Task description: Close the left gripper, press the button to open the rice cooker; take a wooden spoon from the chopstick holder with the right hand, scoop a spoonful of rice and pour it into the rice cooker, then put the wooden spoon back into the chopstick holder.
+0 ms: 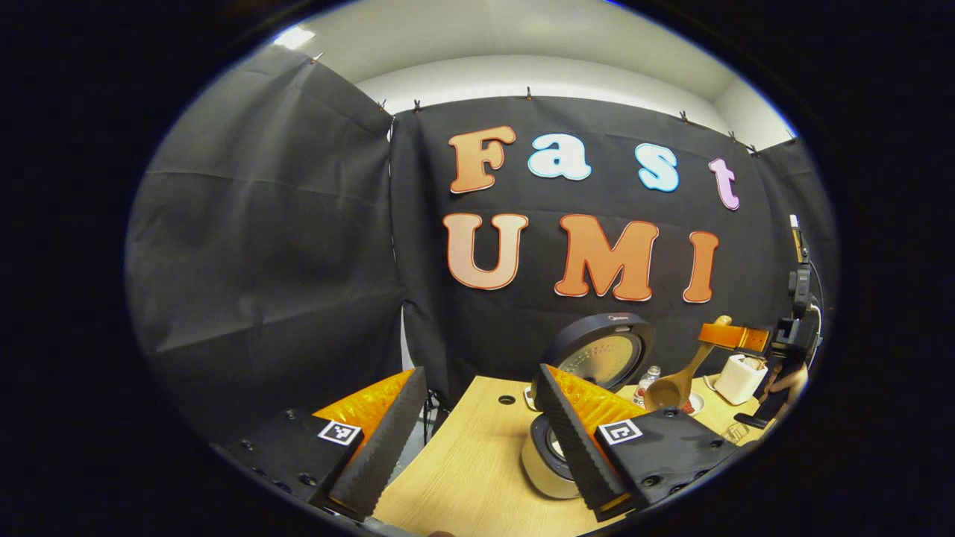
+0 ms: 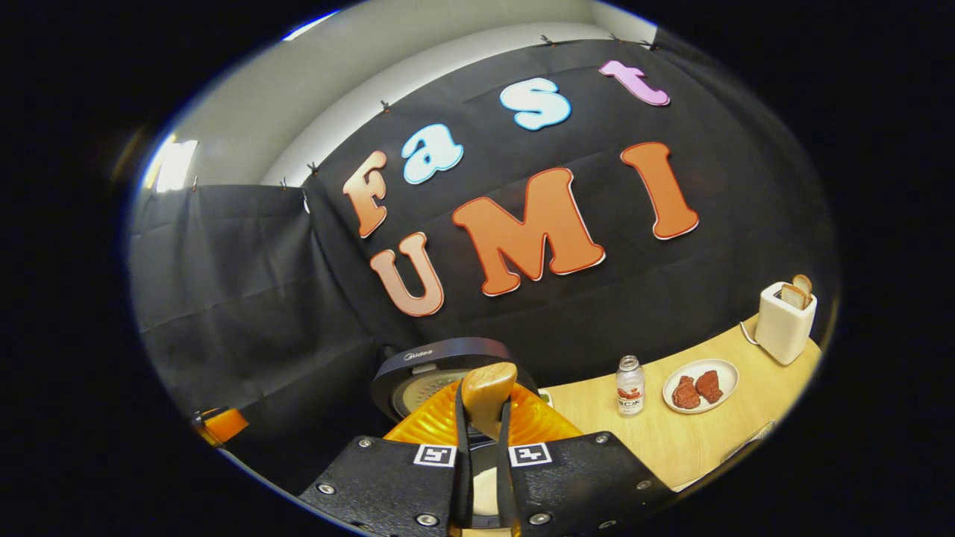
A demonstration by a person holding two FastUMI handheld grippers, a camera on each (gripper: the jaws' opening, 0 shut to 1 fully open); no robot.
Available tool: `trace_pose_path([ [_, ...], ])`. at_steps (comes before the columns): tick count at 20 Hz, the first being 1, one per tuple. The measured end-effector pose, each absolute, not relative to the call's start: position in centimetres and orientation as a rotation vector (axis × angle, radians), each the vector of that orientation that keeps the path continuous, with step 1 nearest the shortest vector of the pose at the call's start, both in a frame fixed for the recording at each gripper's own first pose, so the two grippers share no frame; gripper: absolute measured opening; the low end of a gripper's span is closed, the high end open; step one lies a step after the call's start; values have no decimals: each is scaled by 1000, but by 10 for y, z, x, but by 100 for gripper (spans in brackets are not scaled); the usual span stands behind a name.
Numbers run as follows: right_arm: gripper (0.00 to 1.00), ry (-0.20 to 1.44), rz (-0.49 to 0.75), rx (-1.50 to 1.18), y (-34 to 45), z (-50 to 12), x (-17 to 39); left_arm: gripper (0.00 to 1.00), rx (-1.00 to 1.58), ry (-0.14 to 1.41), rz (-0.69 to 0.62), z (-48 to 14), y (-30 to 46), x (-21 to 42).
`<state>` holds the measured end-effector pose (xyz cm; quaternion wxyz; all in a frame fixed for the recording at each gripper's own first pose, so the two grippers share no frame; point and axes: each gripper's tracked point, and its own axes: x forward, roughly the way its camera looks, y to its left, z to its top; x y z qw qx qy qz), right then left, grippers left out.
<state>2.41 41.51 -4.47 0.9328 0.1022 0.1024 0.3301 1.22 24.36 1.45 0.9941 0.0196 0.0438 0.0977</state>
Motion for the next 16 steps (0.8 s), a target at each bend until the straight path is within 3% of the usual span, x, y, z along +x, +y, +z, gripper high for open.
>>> trace_pose_path([
  [8, 12, 162, 468, 280, 281, -14, 58, 98, 28, 93, 128, 10, 207, 32],
  [16, 12, 166, 257, 293, 149, -34, 72, 100, 12, 90, 127, 7, 180, 42],
])
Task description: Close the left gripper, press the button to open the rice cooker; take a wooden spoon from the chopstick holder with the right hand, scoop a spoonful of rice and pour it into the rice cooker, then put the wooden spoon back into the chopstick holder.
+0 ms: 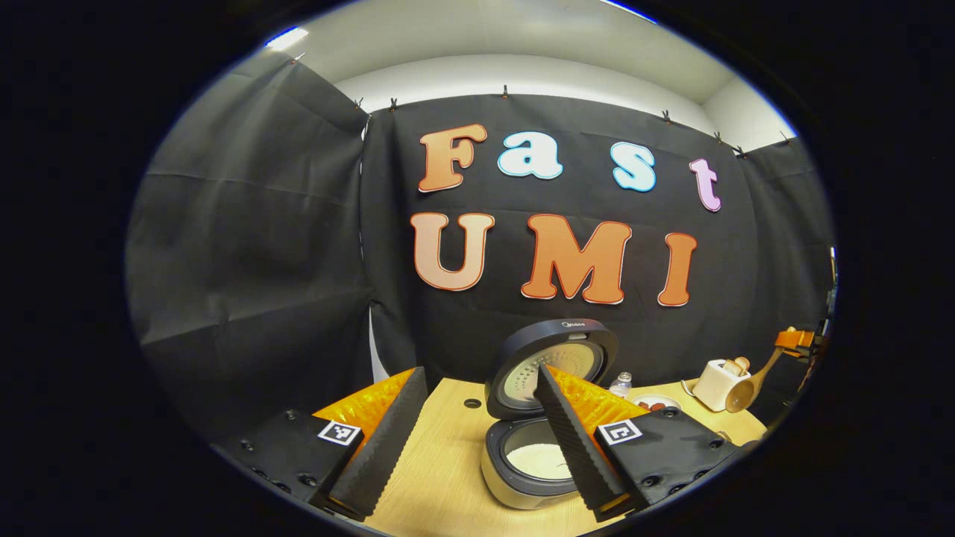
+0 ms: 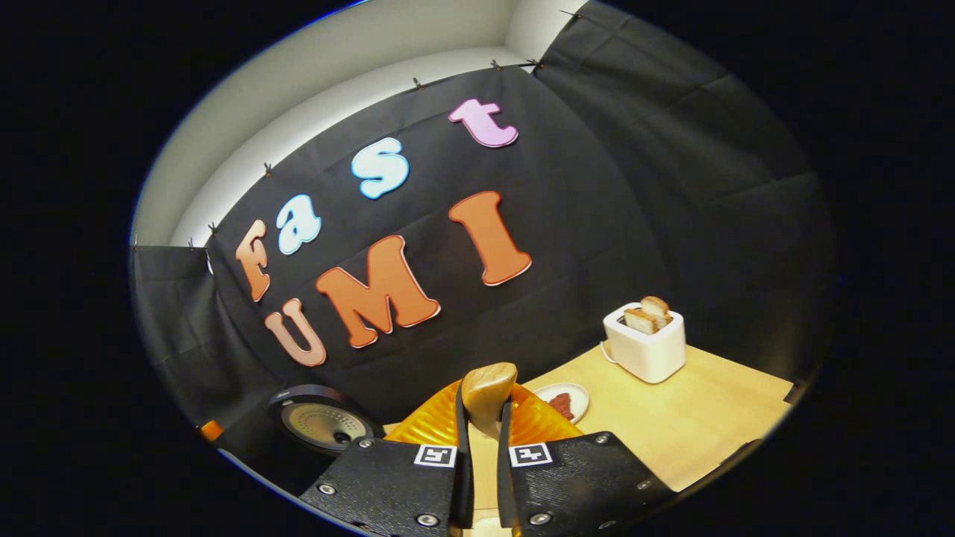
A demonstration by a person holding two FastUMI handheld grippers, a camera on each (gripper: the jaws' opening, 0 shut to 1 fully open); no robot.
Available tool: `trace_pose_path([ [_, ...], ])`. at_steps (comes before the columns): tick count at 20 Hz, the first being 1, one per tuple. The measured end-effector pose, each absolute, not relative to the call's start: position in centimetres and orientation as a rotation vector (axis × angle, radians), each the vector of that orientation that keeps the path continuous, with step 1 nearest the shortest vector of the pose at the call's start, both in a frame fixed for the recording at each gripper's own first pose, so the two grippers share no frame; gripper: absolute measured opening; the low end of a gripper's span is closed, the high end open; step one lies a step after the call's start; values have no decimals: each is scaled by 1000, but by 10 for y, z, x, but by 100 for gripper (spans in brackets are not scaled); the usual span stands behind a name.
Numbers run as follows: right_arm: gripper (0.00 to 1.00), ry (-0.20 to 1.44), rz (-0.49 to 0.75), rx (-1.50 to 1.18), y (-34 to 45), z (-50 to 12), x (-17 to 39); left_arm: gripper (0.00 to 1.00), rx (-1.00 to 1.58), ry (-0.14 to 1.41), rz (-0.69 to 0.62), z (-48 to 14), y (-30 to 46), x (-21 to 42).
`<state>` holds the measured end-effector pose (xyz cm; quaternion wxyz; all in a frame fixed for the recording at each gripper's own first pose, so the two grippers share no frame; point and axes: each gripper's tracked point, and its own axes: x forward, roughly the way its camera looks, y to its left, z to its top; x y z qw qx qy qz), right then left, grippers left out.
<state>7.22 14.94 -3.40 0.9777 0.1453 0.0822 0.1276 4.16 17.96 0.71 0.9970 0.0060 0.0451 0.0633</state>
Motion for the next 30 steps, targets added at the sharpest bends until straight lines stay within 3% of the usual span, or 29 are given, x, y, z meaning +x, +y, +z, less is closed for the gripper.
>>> trace_pose_path([
  [7, 12, 252, 206, 305, 97, -85, 78, 100, 0, 94, 160, 7, 162, 42],
  [17, 12, 436, 221, 268, 89, -186, 91, 99, 38, 115, 249, 10, 162, 16],
  [23, 12, 476, 235, 305, 86, -216, 92, 100, 54, 116, 290, 13, 167, -1],
  [28, 25, 469, 184, 252, 68, -210, 92, 100, 46, 114, 282, 10, 160, -1],
  [30, 36, 444, 166, 205, 56, -196, 93, 100, 31, 116, 267, 7, 154, 2],
])
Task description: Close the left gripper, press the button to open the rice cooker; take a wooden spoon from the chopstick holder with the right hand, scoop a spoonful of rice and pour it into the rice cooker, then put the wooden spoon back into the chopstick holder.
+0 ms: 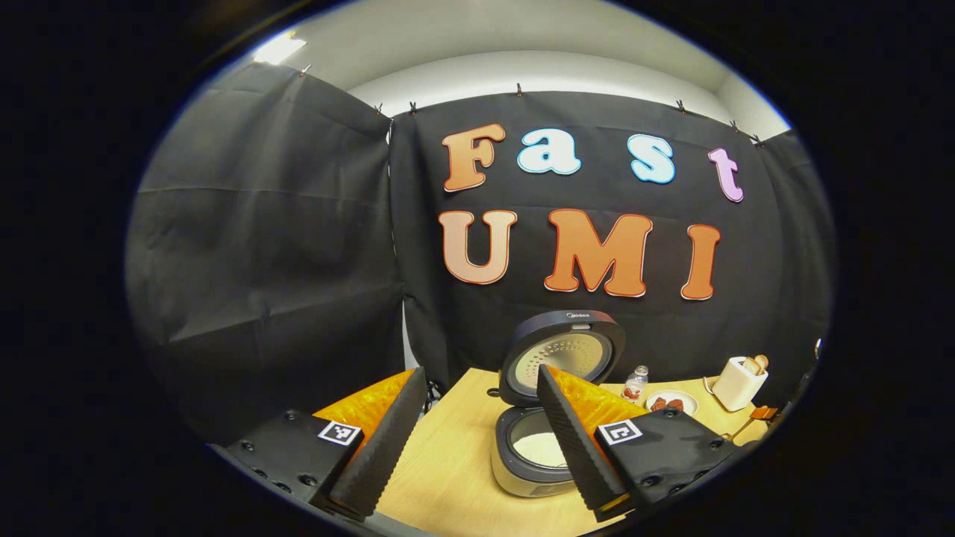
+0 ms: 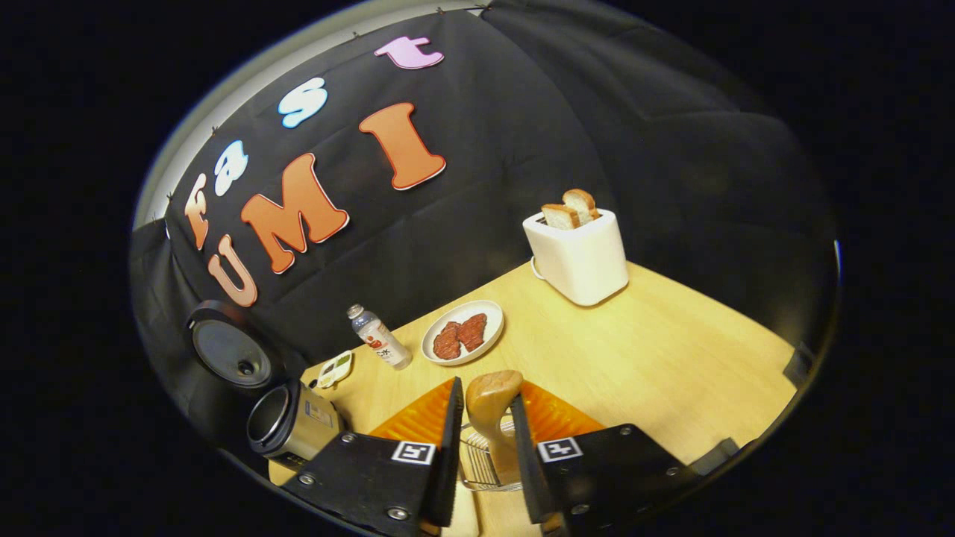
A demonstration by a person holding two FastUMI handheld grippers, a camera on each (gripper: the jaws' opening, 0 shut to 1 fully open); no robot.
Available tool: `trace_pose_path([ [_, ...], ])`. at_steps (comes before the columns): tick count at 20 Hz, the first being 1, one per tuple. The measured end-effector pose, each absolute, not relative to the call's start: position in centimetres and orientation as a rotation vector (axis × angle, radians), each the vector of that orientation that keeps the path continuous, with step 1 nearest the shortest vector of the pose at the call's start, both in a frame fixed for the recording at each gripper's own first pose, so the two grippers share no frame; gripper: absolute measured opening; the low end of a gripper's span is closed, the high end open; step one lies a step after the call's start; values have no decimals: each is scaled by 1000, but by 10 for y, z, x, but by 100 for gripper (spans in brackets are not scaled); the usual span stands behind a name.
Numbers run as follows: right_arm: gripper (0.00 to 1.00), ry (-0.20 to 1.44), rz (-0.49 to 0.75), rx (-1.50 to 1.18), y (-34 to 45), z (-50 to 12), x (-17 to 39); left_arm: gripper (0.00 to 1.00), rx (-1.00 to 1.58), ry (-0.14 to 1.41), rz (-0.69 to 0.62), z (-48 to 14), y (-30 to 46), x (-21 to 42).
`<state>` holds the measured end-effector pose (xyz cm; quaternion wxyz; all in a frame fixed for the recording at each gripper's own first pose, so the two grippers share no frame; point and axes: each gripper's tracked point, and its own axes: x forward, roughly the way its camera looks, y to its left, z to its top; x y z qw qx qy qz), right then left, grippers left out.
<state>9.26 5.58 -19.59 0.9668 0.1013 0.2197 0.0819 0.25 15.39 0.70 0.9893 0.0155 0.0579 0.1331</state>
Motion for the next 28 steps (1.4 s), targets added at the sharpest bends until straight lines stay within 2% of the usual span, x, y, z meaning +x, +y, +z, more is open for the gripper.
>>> trace_pose_path([
  [1, 55, 427, 158, 186, 52, -185, 92, 100, 29, 115, 262, 8, 151, 6],
  [2, 65, 410, 149, 165, 46, -174, 92, 100, 31, 115, 261, 8, 151, 8],
  [3, 79, 387, 141, 144, 42, -163, 91, 100, 33, 124, 269, 7, 150, 11],
  [5, 90, 348, 130, 98, 39, -139, 88, 98, 7, 115, 253, 14, 138, 21],
  [7, 95, 312, 136, 62, 42, -112, 82, 98, -32, 97, 212, 27, 119, 42],
  [13, 95, 240, 189, -8, 62, -62, 60, 100, -7, 35, 99, 94, 78, 135],
  [19, 95, 216, 190, 6, 75, -46, 49, 99, 68, 71, 107, 116, 70, 239],
  [24, 95, 229, 195, -19, 83, -51, 48, 98, 102, 190, 79, 74, 53, 300],
  [26, 95, 227, 194, -15, 84, -50, 47, 100, 105, 255, 83, 44, 55, 315],
  [28, 95, 225, 174, -2, 80, -49, 48, 98, 88, 322, 75, 15, 55, 323],
])
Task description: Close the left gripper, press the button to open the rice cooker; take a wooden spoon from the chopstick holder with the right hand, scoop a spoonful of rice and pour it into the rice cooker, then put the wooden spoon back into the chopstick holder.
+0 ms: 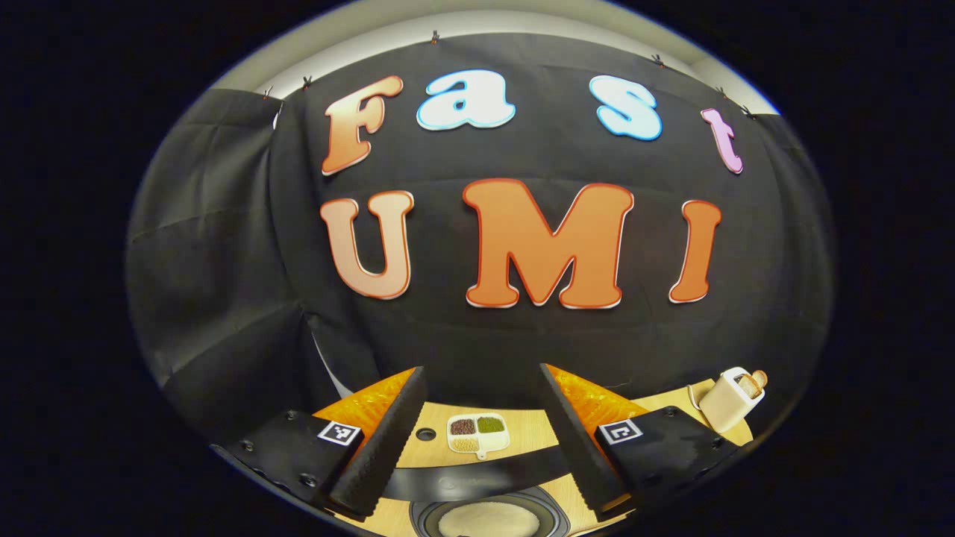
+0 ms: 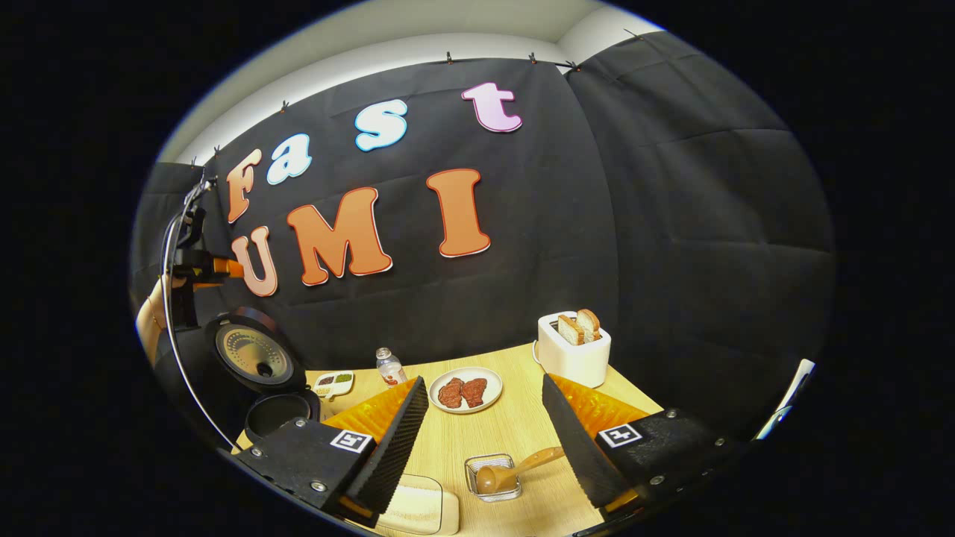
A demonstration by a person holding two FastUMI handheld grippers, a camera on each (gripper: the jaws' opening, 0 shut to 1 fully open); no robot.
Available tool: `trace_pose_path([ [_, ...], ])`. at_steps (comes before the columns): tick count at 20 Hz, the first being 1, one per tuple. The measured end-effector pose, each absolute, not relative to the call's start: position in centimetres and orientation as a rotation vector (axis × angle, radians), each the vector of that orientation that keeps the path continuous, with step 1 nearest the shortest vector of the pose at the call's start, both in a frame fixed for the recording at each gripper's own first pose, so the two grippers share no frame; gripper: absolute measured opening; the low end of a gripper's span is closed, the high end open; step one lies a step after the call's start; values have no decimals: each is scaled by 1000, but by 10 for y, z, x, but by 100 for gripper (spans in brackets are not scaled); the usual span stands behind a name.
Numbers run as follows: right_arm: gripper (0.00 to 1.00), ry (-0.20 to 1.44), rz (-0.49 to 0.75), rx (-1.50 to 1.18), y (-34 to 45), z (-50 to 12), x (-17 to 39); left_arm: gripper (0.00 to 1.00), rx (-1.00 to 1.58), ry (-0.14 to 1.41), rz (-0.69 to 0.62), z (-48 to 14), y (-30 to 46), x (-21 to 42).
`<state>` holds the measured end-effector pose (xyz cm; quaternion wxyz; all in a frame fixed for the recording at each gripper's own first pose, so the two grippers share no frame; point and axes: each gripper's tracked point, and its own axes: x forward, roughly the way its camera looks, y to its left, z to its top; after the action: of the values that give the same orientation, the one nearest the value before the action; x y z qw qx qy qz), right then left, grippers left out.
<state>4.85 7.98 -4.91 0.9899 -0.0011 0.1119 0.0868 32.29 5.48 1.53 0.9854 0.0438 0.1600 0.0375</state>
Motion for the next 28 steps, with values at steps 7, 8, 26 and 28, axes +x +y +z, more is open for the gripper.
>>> trace_pose_path([
  [7, 95, 236, 153, -1, 74, -57, 52, 100, 52, 391, 91, -27, 64, 315],
  [8, 95, 238, 155, 1, 74, -56, 52, 100, 50, 405, 95, -34, 64, 309],
  [26, 95, 275, 229, 26, 86, -57, 32, 100, 2, 474, 65, -149, 34, 145],
  [28, 94, 285, 232, 12, 86, -61, 29, 100, 27, 462, 64, -164, 33, 136],
])
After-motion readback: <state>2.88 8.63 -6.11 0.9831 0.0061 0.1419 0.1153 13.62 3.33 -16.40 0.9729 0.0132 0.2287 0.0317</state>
